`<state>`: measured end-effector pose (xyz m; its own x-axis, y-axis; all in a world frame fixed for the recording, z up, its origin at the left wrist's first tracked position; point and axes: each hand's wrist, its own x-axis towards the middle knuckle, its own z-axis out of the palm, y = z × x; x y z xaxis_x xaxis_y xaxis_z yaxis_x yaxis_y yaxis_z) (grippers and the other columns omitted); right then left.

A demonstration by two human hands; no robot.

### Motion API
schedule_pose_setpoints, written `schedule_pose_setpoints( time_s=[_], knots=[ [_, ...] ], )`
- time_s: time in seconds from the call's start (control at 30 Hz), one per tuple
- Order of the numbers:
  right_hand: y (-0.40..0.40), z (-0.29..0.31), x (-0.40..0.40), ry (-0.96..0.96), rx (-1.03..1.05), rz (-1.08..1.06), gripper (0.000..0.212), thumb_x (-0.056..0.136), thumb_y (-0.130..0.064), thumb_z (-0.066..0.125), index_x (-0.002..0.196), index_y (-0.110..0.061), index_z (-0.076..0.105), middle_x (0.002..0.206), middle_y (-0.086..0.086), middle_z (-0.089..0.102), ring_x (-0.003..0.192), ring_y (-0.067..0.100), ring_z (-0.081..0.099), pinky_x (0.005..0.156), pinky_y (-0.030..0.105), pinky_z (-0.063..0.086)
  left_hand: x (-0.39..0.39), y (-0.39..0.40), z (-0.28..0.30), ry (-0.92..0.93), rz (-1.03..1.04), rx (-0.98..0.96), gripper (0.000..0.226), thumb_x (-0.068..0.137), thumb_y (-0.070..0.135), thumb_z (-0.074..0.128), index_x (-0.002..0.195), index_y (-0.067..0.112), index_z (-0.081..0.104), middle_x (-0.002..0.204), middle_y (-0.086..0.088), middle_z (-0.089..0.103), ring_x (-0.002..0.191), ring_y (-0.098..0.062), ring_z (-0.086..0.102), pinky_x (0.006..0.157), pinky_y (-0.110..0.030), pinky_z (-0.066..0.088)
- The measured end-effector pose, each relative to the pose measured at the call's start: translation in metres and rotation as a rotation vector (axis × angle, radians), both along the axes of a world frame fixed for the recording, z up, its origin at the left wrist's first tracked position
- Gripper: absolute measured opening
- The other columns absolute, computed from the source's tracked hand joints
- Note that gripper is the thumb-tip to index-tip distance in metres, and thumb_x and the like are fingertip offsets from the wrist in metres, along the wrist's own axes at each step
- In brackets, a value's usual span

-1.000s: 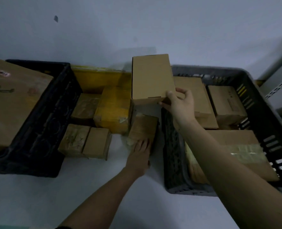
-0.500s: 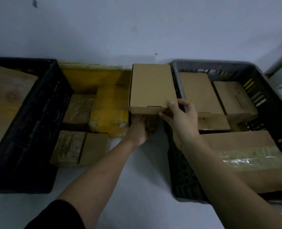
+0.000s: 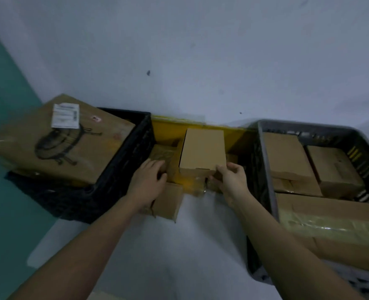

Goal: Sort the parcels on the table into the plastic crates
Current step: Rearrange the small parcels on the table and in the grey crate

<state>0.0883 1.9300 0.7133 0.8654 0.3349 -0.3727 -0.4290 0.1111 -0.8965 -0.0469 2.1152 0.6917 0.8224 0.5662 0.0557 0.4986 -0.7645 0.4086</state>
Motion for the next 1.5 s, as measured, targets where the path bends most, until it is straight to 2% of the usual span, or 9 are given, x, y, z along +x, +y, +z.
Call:
schedule_pose_setpoints(
  time_s=[0.27,0.5,0.67,0.8,0.97,1.07,1.13,1.23,1.5],
  knots=[
    [0.074,-0.032,-0.008,0.104,-0.024,0.052,0.037,0.095,-0.004,0.062,0.125,-0.014,0.044,0.123,0.013,0.052,0.109,0.03,0.058,0.087,0.043,0.059,-0.029,0.078,0.009,0.046,0.043,-0.001,0.053,0.105,0.039,0.039,0.154,0.022,0.03,0.162,0.001,0.024,0.152,-0.018,0.006,0.122,-0.037,0.014],
    [0.159,-0.076,0.007,0.117,-0.156,-0.019,0.031,0.092,-0.006,0.063,0.113,-0.02,0.045,0.112,0.012,0.059,0.097,0.03,0.065,0.071,0.038,0.061,0.007,0.159,0.003,0.076,-0.08,0.123,0.051,0.103,0.04,0.038,0.152,0.027,0.032,0.16,0.003,0.027,0.149,-0.02,0.016,0.12,-0.049,0.016],
    [0.163,-0.092,0.033,0.066,-0.279,-0.172,0.031,0.095,-0.007,0.057,0.119,-0.021,0.045,0.123,0.01,0.055,0.112,0.031,0.059,0.096,0.048,0.053,0.044,0.19,-0.002,0.116,-0.167,0.175,0.053,0.104,0.042,0.036,0.155,0.029,0.026,0.164,0.002,0.017,0.152,-0.022,0.007,0.121,-0.053,0.009],
    [0.155,-0.102,0.044,-0.178,-0.669,-0.107,0.035,0.095,-0.02,0.062,0.128,-0.017,0.048,0.121,0.005,0.055,0.11,0.025,0.055,0.089,0.039,0.052,0.047,0.197,-0.015,0.128,-0.171,0.2,0.055,0.102,0.046,0.036,0.155,0.032,0.025,0.166,0.002,0.012,0.152,-0.021,0.009,0.122,-0.05,0.003],
    [0.159,-0.104,0.043,-0.523,-1.122,0.081,0.049,0.094,-0.025,0.063,0.139,-0.021,0.044,0.144,0.011,0.041,0.132,0.033,0.04,0.105,0.053,0.043,0.049,0.198,-0.019,0.092,-0.171,0.195,0.055,0.1,0.045,0.04,0.153,0.033,0.03,0.165,0.002,0.014,0.152,-0.02,0.012,0.122,-0.05,0.003],
    [0.159,-0.097,0.039,-0.872,-1.325,0.273,0.056,0.1,-0.023,0.051,0.15,-0.035,0.031,0.158,0.008,0.026,0.141,0.034,0.031,0.111,0.054,0.037,0.049,0.199,-0.019,0.094,-0.166,0.217,0.053,0.1,0.043,0.041,0.152,0.033,0.033,0.165,0.003,0.014,0.151,-0.019,0.012,0.121,-0.05,0.004],
    [0.155,-0.1,0.04,-1.045,-1.352,0.517,0.053,0.105,-0.039,0.036,0.155,-0.039,0.019,0.166,0.002,0.013,0.151,0.03,0.016,0.12,0.051,0.024,0.048,0.198,-0.018,0.097,-0.168,0.235,0.052,0.1,0.042,0.042,0.151,0.033,0.036,0.165,0.002,0.014,0.151,-0.02,0.013,0.122,-0.049,0.003],
    [0.146,-0.108,0.047,-1.02,-1.356,0.693,0.057,0.105,-0.052,0.023,0.158,-0.036,0.008,0.167,-0.005,0.003,0.154,0.022,-0.002,0.123,0.045,0.014,0.048,0.2,-0.02,0.087,-0.17,0.249,0.049,0.1,0.041,0.043,0.148,0.033,0.04,0.165,0.002,0.016,0.151,-0.019,0.015,0.122,-0.049,0.001],
    [0.126,-0.099,0.051,-0.978,-1.316,0.708,0.058,0.105,-0.045,0.034,0.158,-0.032,0.012,0.167,-0.002,0.007,0.154,0.024,0.0,0.12,0.047,0.02,0.049,0.191,-0.012,0.268,-0.16,0.29,0.063,0.098,0.061,0.033,0.154,0.034,0.026,0.167,0.002,0.001,0.152,-0.024,0.002,0.121,-0.05,-0.004]
  ],
)
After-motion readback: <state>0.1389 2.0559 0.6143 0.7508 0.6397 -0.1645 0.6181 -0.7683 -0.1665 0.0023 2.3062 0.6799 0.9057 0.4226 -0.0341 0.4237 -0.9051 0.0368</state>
